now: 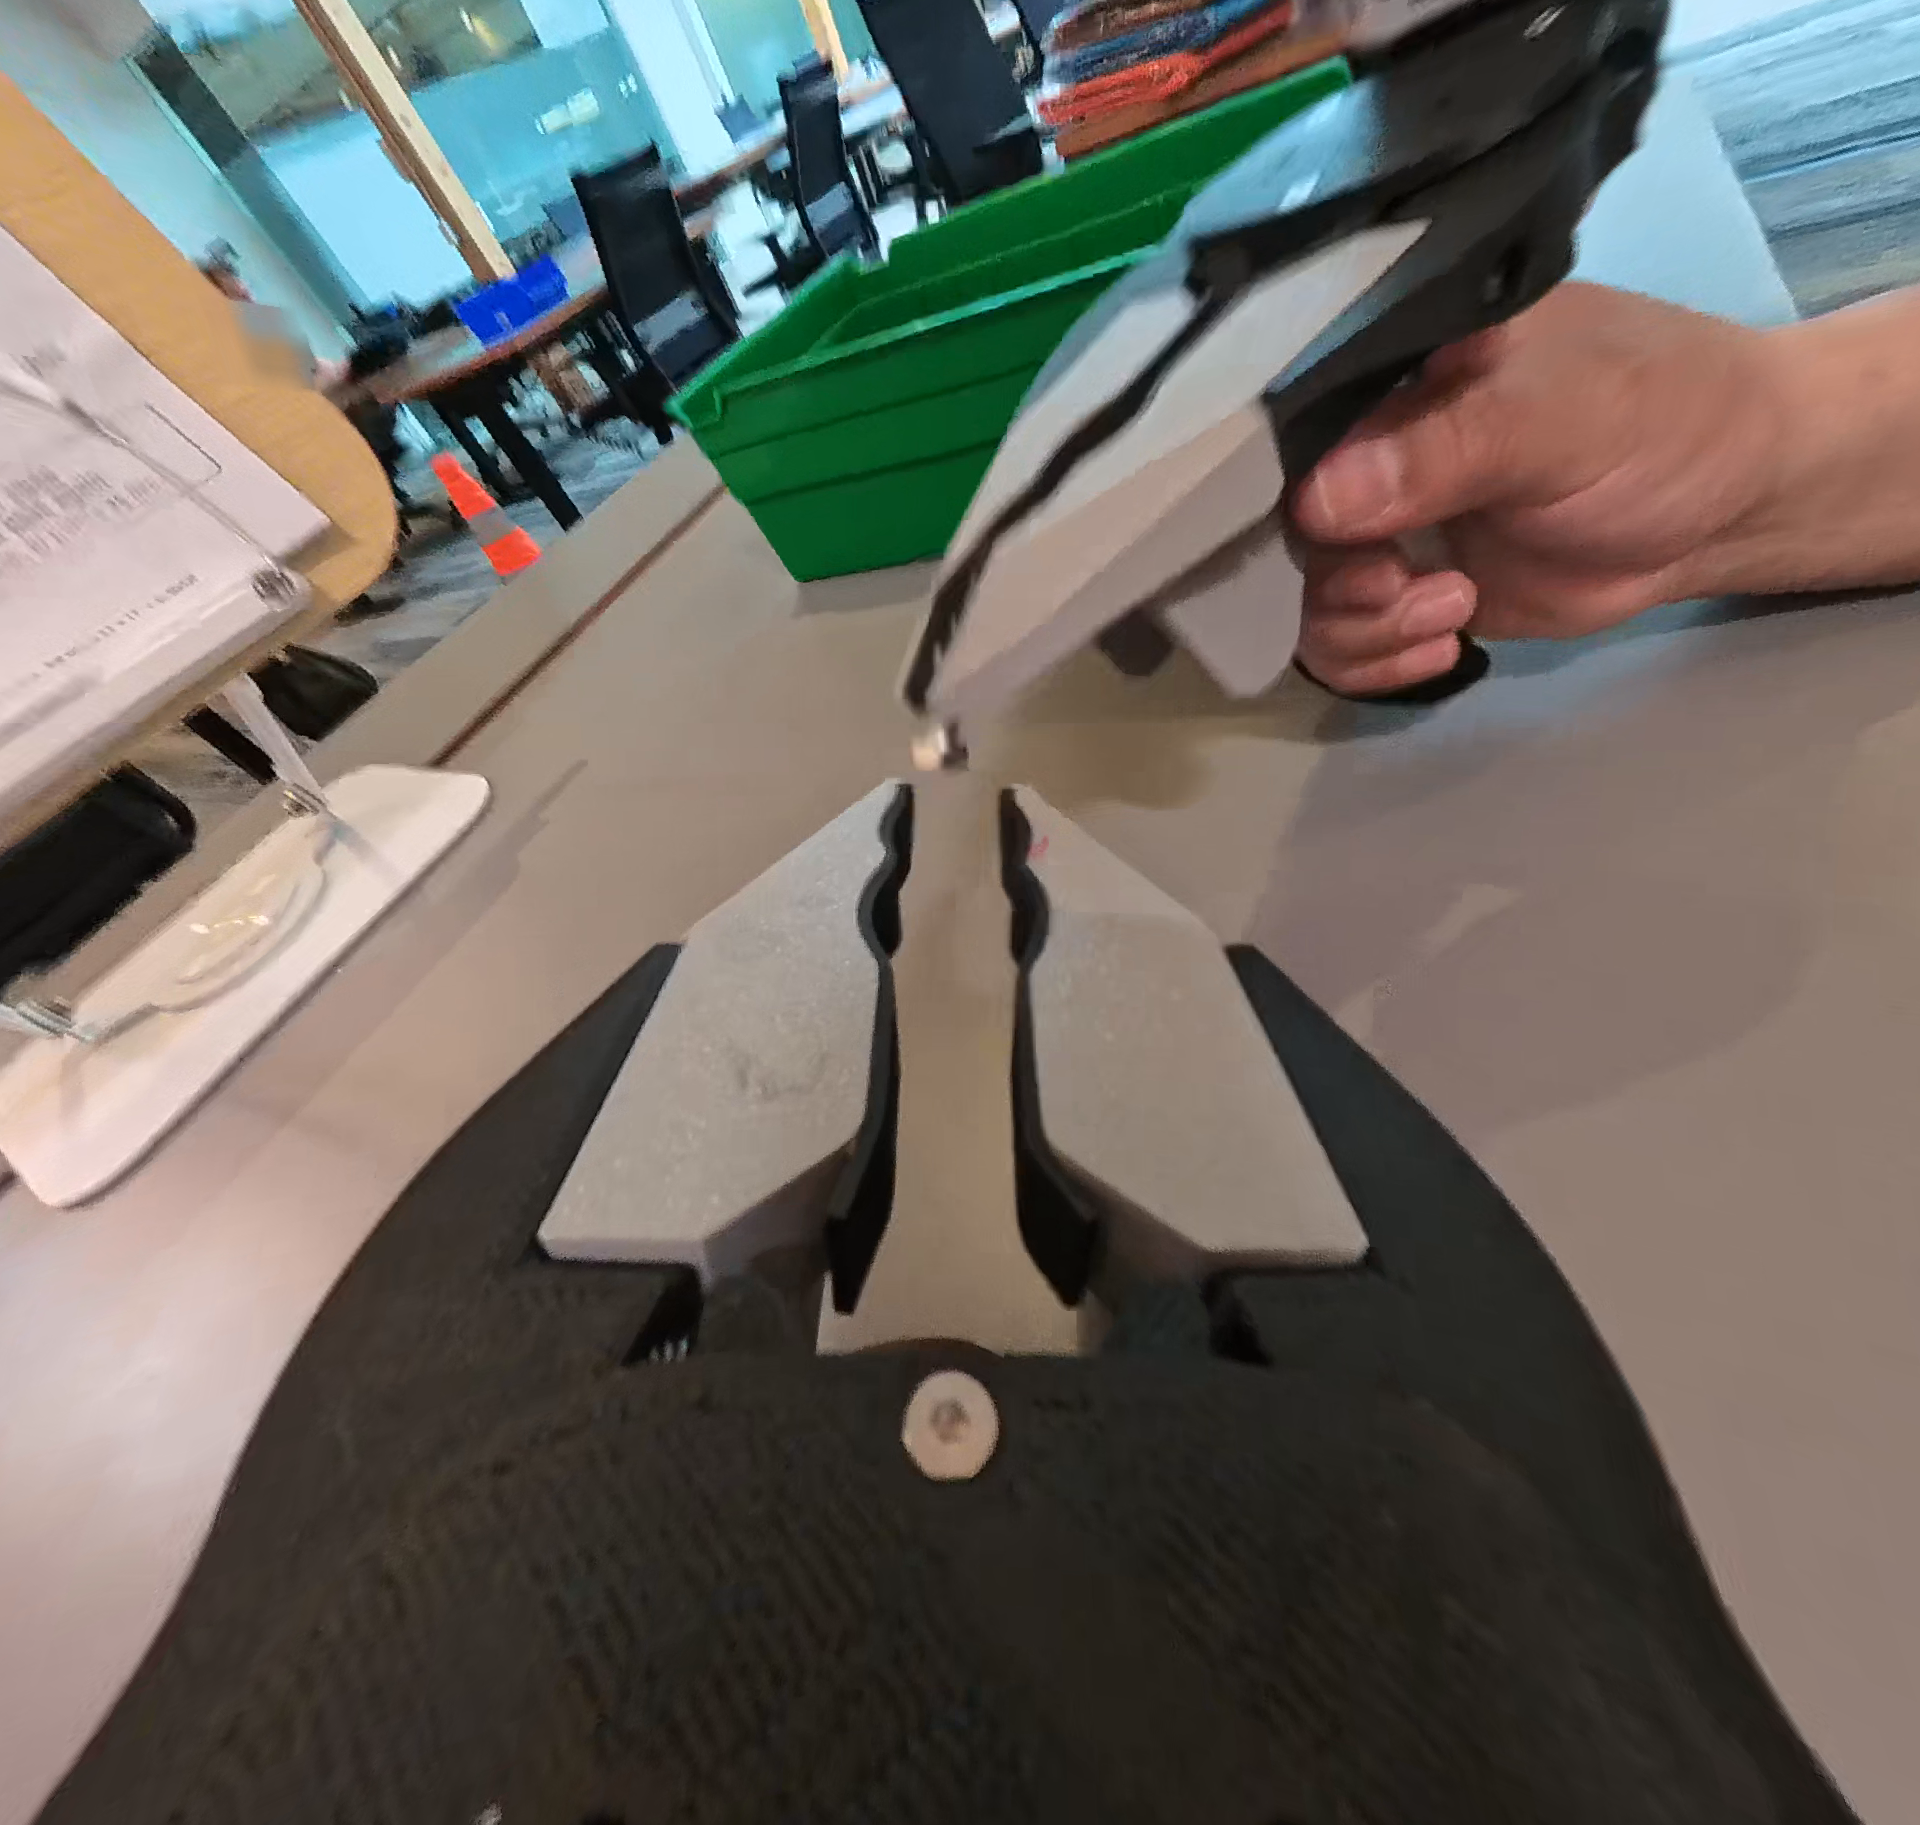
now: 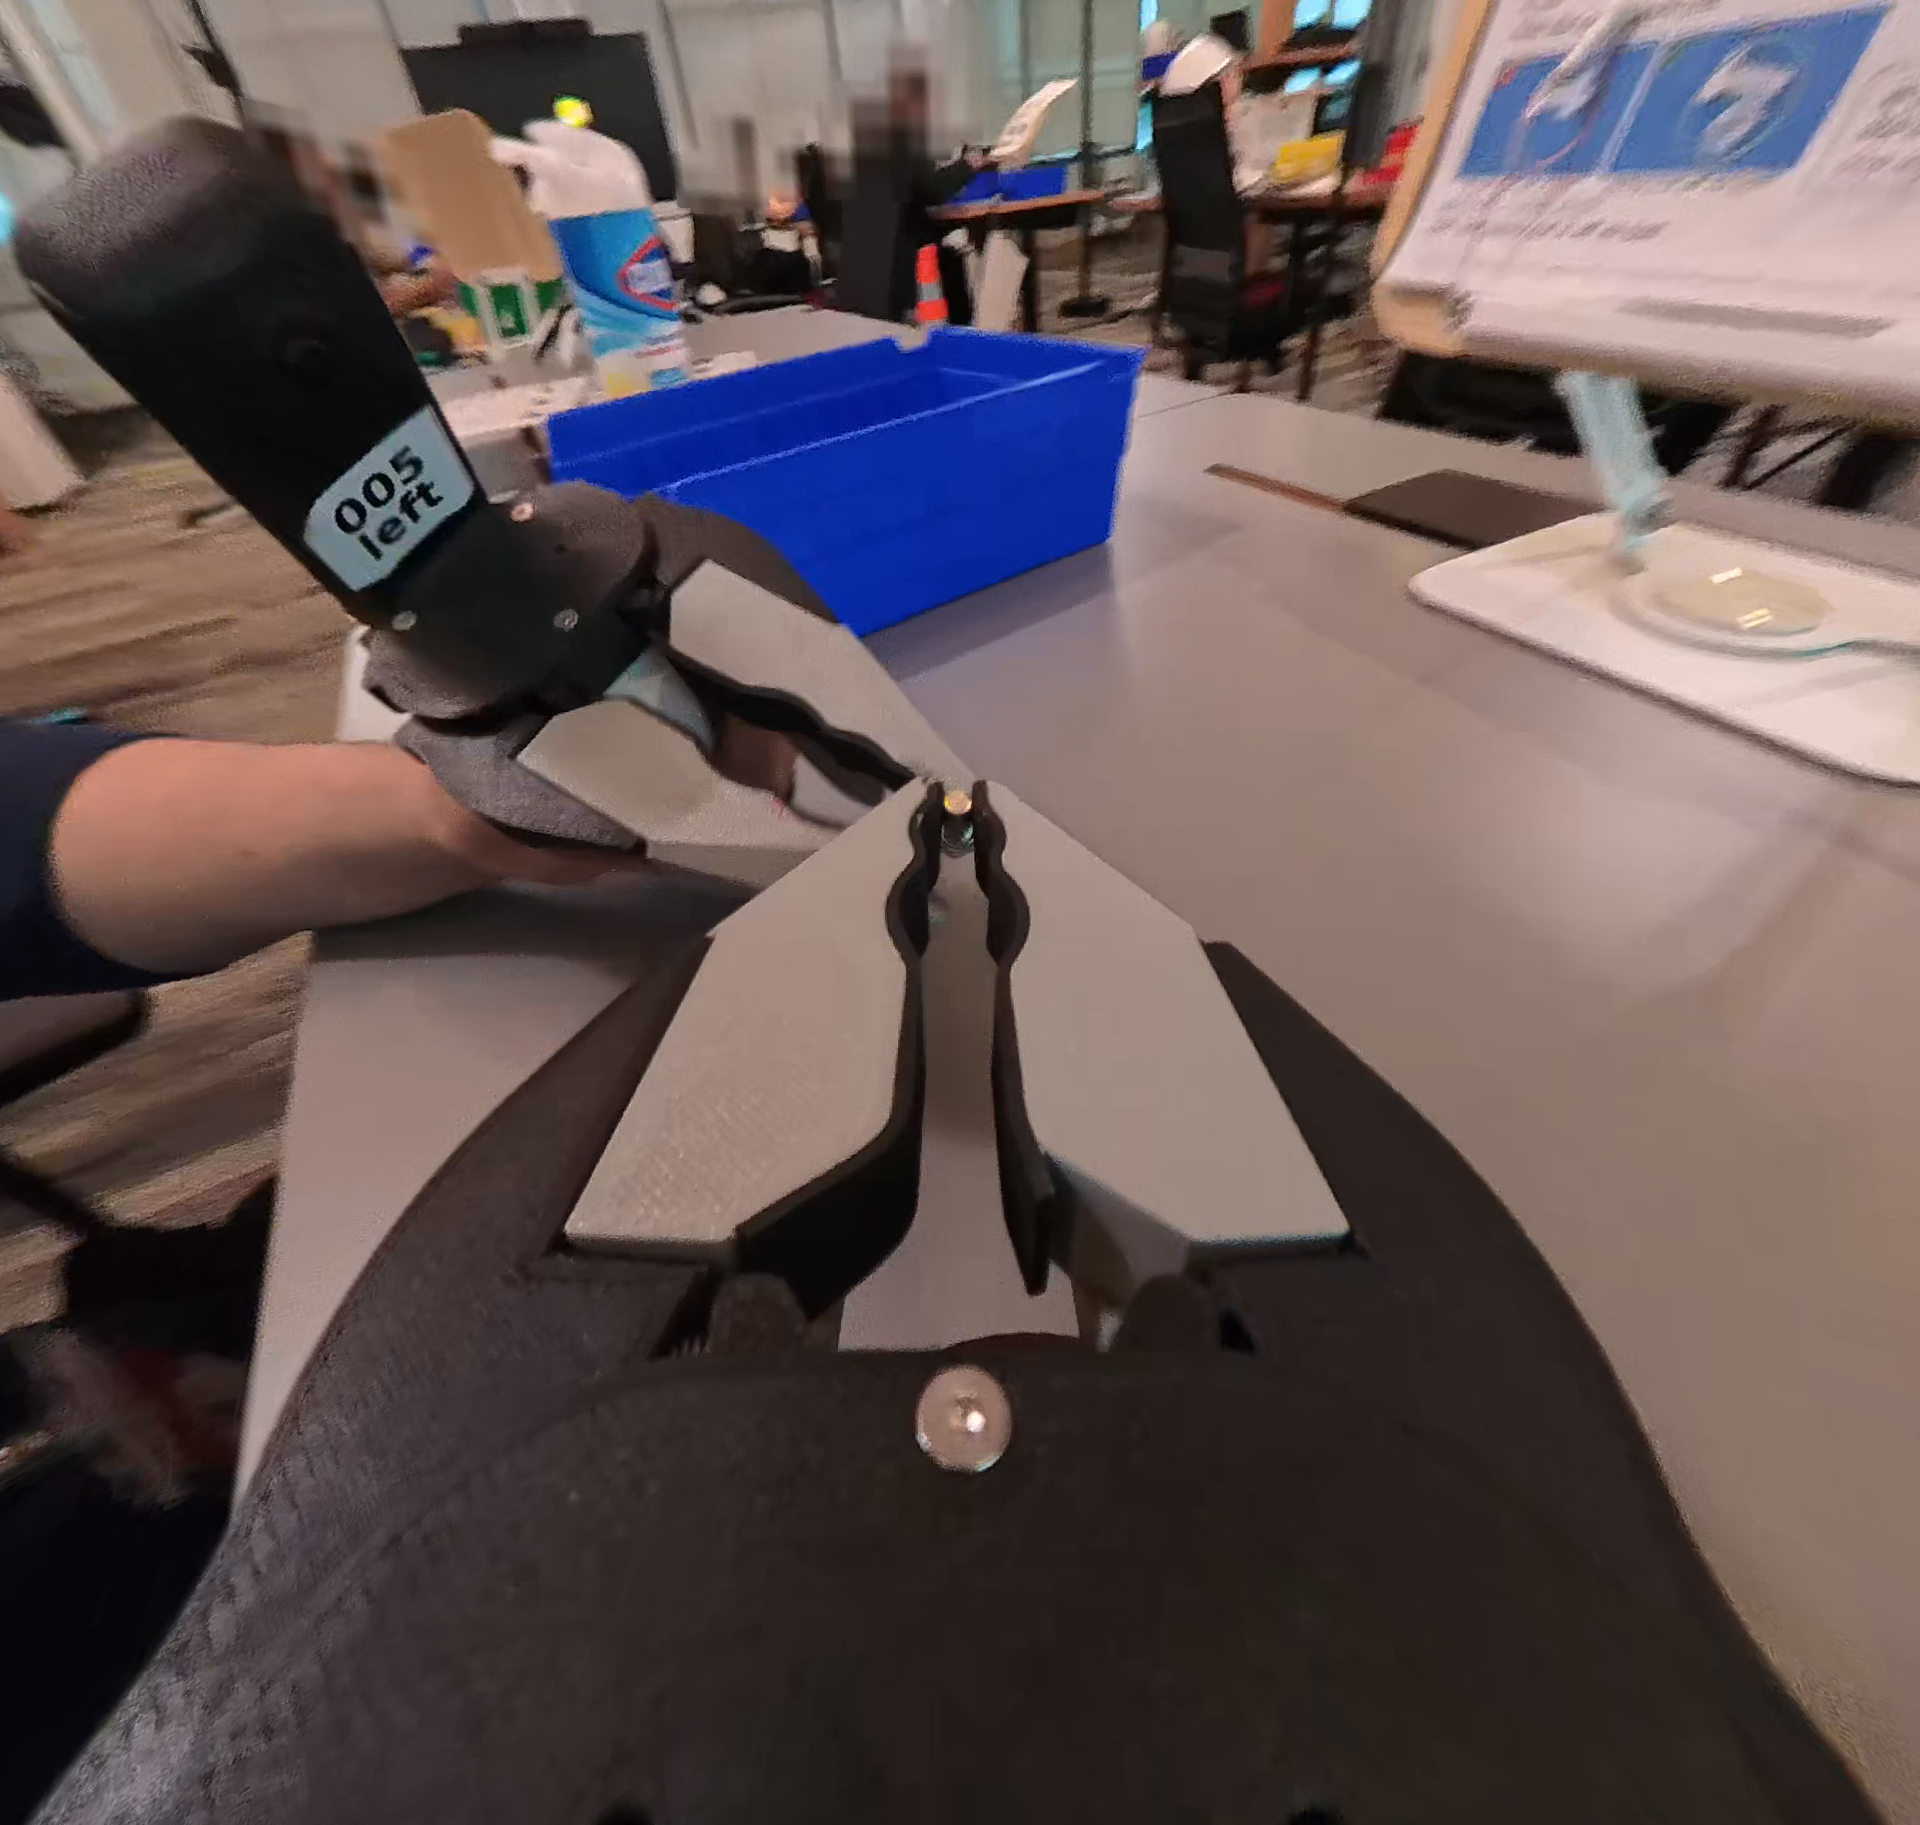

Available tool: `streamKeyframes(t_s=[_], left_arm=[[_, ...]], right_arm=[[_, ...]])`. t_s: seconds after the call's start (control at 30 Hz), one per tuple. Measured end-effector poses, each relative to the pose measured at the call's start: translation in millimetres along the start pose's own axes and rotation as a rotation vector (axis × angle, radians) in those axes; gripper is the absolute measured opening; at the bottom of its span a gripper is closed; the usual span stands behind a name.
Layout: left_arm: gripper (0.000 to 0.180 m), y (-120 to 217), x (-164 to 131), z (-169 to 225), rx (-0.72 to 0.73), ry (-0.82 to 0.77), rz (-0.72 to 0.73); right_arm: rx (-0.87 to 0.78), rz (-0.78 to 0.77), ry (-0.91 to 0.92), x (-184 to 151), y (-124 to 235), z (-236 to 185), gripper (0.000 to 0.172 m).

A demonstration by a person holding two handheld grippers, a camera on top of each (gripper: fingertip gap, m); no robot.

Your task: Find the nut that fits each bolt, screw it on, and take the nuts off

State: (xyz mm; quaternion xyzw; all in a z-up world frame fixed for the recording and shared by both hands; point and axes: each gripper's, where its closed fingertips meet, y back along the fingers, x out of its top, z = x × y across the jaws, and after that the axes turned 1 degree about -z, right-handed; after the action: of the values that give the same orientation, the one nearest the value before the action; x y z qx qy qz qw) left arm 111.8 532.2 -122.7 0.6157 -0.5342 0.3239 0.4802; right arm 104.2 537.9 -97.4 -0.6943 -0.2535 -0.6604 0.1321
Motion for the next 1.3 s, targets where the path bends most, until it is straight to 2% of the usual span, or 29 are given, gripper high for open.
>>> streamKeyframes(t_s=[0.07,0.13,0.2,0.3,0.4,0.47,0.57,0.9,1.0,1.13,1.3], left_arm=[[0.035,-3.3,-11.4,-4.2,0.007,0.047,-0.056],[0.039,-2.8,-16.7,-9.0,0.024,0.061,-0.079],[0.038,-1.0,-16.4,-11.6,0.036,0.067,-0.073],[0.037,-1.2,-19.7,-10.4,0.041,0.063,-0.103],[0.034,-5.7,-23.4,-7.2,0.031,0.061,-0.13],[0.034,-8.5,-26.0,-7.9,0.03,0.069,-0.148],[0.034,-8.0,-25.3,-10.5,0.042,0.083,-0.142],[0.033,-8.9,-26.6,-11.5,0.048,0.087,-0.149],[0.034,-9.6,-28.2,-9.1,0.041,0.078,-0.163],[0.038,-11.4,-33.0,-7.5,0.022,0.101,-0.197],[0.038,-10.7,-32.6,-9.8,0.023,0.127,-0.19]], right_arm=[[-0.124,0.069,0.056,16.8,18.7,17.2,0.002],[-0.276,0.16,0.075,39.3,54.6,42.6,0.002],[-0.432,0.175,0.075,54.3,96.6,73.8,0.002],[-0.8,0.112,0.221,76.9,171.1,125.4,0.002],[-1.0,-0.1,0.22,61.0,216.7,163.3,0.002],[-1.029,-0.201,0.172,39.5,229.5,179.7,0.003],[-1.057,-0.252,0.144,20.2,240.4,191.8,0.003],[-1.075,-0.324,0.045,-5.5,260.9,208.6,0.003],[-1.069,-0.343,0.008,-14.0,263.0,212.8,0.011],[-1.083,-0.315,-0.003,-11.1,269.0,214.4,0.021],[-1.084,-0.206,0.058,21.6,267.8,197.9,0.029]])
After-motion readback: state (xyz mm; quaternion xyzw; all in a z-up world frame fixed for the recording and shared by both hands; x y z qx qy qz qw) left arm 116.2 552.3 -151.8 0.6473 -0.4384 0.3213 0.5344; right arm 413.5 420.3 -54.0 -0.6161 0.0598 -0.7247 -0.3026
